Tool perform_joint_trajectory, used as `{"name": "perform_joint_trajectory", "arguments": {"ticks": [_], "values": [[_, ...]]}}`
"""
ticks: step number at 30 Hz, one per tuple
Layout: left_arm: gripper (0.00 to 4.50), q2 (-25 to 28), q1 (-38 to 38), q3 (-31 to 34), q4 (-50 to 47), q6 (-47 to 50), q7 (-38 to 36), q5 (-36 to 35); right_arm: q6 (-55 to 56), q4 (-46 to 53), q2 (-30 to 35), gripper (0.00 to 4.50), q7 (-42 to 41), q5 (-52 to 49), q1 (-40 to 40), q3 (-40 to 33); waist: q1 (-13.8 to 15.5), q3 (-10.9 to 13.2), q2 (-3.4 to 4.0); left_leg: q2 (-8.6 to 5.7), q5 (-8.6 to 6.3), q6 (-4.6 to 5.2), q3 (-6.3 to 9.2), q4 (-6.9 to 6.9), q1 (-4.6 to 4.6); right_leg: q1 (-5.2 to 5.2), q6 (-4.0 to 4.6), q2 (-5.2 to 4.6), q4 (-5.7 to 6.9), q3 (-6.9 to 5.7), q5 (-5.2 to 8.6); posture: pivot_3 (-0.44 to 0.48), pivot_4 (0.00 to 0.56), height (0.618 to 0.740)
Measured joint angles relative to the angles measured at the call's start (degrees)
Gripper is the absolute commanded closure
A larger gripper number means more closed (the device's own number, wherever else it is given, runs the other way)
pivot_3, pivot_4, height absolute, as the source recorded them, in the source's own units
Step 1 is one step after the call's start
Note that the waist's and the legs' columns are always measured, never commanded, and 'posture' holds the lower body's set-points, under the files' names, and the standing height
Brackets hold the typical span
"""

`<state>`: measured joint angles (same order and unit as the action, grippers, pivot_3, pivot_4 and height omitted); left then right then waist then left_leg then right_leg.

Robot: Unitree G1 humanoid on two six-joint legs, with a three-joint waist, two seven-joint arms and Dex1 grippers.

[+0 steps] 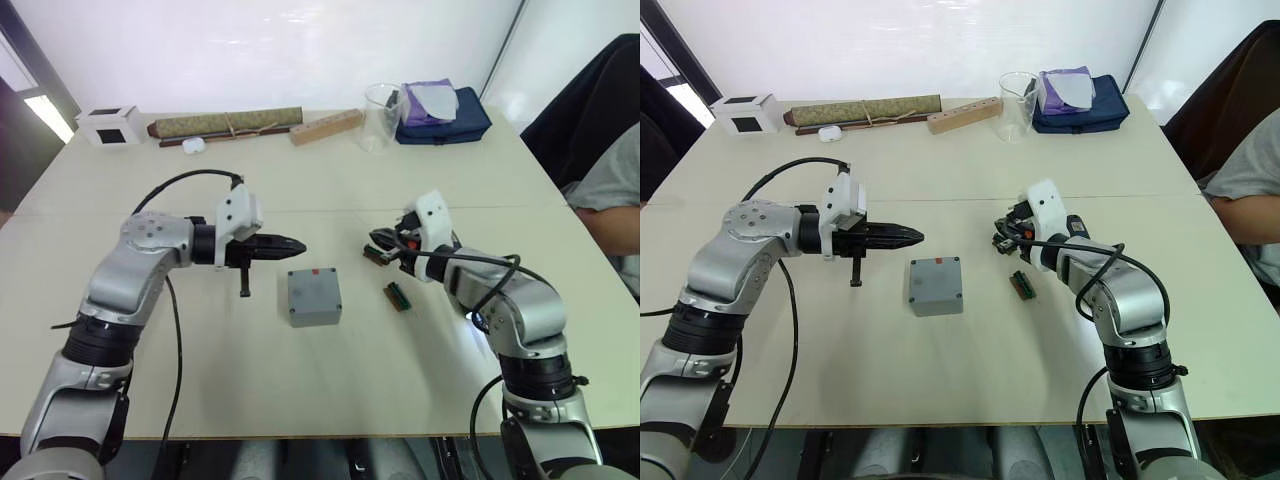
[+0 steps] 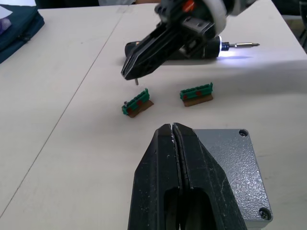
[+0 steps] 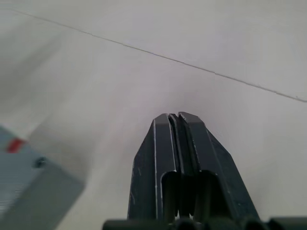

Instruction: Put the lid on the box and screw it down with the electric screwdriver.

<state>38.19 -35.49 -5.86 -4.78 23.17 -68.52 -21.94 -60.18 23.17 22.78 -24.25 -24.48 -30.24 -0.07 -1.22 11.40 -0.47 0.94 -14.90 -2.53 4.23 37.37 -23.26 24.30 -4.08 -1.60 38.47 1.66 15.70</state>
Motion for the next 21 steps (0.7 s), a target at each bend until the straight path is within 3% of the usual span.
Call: {"name": "perform_joint_trajectory", "arguments": {"ticks": [6,21], "values": [[4.50,0.83,1.60,0.06,0.00,-0.05,-0.05,-0.01,-5.06,5.27,-1.47,4.47,0.83,-2.44,-0.62,4.19,0.05,0.00,0.00,0.00,0.00,0.00,0.00,0.01,-0.01,0.00,0.00,-0.01,0.00,0.00,0.00,0.000,0.150,0.736],[4.50,1.89,2.07,0.40,-0.25,-0.01,0.22,-0.05,-3.03,5.12,-0.03,4.47,0.97,0.07,0.17,10.84,0.04,0.00,0.00,0.00,0.00,0.00,0.00,0.01,-0.01,0.00,0.00,-0.01,0.00,-0.01,0.00,0.000,0.150,0.736]]}}
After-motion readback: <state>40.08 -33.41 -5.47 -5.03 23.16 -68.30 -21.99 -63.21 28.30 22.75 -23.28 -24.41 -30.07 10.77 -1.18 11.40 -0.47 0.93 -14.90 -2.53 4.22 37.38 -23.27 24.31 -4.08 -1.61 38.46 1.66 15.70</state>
